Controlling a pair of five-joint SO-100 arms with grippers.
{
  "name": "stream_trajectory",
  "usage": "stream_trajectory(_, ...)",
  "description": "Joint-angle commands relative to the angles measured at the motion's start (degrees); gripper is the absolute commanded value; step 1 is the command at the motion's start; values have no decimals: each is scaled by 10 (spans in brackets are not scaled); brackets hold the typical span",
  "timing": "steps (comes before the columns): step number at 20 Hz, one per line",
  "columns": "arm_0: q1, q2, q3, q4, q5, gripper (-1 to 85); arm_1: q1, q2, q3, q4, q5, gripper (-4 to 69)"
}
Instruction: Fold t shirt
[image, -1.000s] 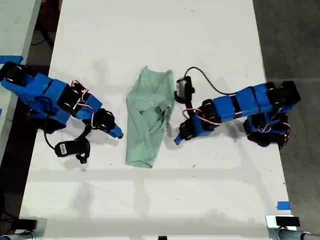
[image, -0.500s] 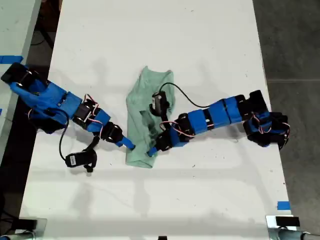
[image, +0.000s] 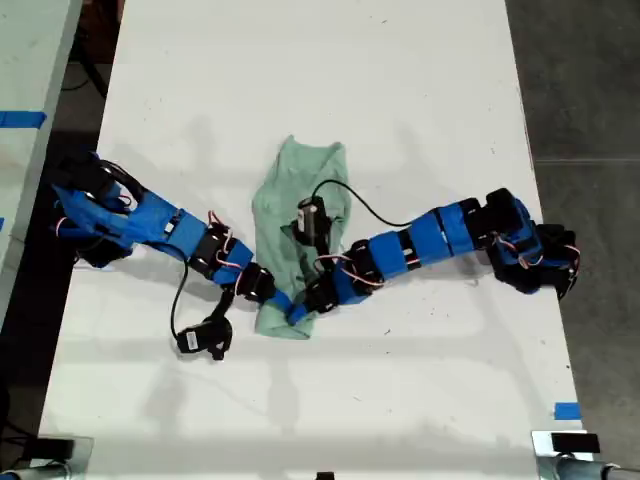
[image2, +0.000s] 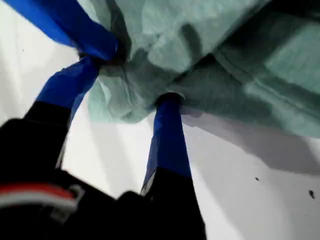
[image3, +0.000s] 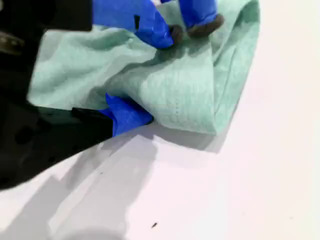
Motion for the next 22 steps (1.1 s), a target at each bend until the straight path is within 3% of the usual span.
stream_trajectory(1, 34, -70, -151, -2, 10, 37, -19, 0, -22, -7, 7, 117)
stream_trajectory(3, 47, -131, -261, 34, 11, -3, -23, -1, -16, 1, 21, 22)
stream_trajectory(8, 54, -185, -374, 153, 4, -3, -34, 21, -21, 76, 33, 21)
stream_trajectory(12, 70, -141, -374, 184, 4, -3, -52, 53, -107, 165, 13, 21)
stream_trajectory(14, 77, -83, -381, 200, 11, -3, -51, 77, -165, 202, -16, 21)
stream_trajectory(17, 67, 11, -381, 233, 33, -3, -19, 160, -159, 207, -69, 19)
stream_trajectory(22, -28, 161, -316, 320, 75, -3, 98, 229, -141, 225, -186, 21)
